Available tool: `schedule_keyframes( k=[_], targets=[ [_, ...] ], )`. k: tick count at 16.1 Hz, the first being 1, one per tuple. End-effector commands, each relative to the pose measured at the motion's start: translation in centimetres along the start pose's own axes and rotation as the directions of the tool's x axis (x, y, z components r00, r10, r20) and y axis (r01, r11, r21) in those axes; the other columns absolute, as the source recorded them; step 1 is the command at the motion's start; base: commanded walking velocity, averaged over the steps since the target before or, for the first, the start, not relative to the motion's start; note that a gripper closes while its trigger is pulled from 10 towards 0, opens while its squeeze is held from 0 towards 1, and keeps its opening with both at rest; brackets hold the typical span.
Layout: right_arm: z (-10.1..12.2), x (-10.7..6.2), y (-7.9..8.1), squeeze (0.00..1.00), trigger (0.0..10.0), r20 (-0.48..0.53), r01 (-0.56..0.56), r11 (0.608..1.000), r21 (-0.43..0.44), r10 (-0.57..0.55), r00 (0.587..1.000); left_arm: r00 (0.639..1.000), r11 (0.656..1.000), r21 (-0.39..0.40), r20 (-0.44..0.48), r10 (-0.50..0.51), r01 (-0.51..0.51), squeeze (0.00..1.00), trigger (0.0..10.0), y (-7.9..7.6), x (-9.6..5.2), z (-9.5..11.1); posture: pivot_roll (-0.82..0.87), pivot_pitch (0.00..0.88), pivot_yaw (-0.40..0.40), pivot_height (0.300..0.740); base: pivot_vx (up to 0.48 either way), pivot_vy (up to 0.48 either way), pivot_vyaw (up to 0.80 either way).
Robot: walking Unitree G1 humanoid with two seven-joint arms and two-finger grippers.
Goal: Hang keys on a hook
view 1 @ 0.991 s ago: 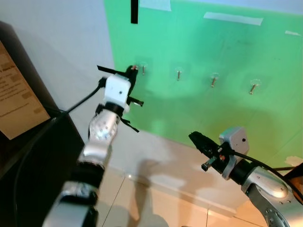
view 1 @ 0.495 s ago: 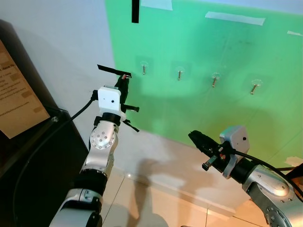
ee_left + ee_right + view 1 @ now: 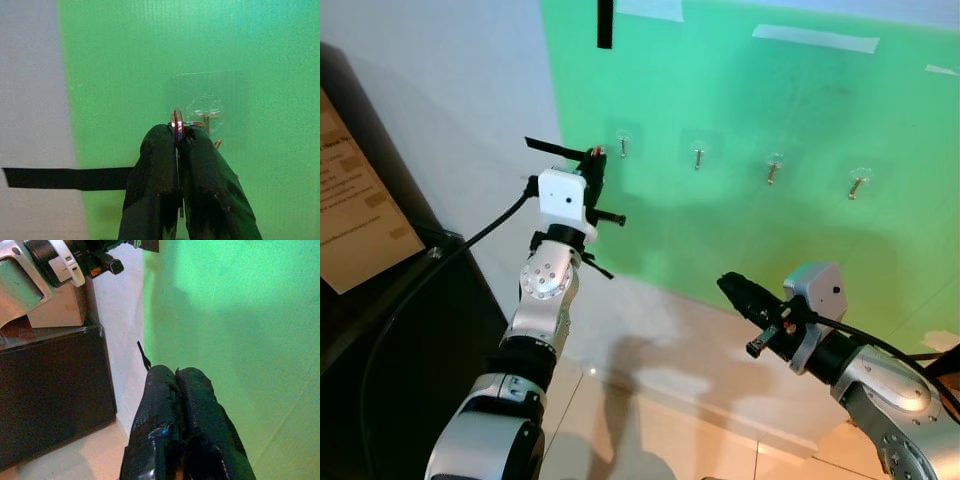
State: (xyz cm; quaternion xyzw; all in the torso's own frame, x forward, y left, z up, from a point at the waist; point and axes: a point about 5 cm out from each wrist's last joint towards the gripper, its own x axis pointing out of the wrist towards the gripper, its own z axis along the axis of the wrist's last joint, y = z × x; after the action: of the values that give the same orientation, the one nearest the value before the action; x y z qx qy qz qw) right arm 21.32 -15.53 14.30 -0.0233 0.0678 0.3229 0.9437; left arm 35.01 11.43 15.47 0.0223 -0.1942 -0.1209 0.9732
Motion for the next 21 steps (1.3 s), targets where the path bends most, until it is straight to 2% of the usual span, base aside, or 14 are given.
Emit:
schedule_keyframes(
  k=[1,9,21],
  targets=[
    [0.7,0.0,0.1,0.0,10.0,0.025,-0.017,1.0,-0.016,0.017,1.0,1.0,1.0,-0.008,0.009,-0.02,0.02,0.0,10.0,-0.2,0.5,0.2,-0.2,0.0,0.034,0.74,0.0,0.0,0.0],
    [0.6,0.0,0.1,0.0,10.0,0.028,-0.008,1.0,-0.017,0.009,1.0,0.997,0.997,-0.01,-0.01,-0.073,0.072,0.0,10.0,-0.8,0.9,-0.2,-0.2,0.0,0.041,0.74,0.0,0.0,0.0],
    [0.8,0.1,0.3,0.0,10.0,0.029,-0.021,1.0,-0.018,0.022,0.999,0.986,0.994,0.004,-0.133,-0.104,0.105,0.0,10.0,-0.8,0.9,-1.7,-0.2,0.0,0.041,0.74,0.0,0.0,0.0]
  ],
)
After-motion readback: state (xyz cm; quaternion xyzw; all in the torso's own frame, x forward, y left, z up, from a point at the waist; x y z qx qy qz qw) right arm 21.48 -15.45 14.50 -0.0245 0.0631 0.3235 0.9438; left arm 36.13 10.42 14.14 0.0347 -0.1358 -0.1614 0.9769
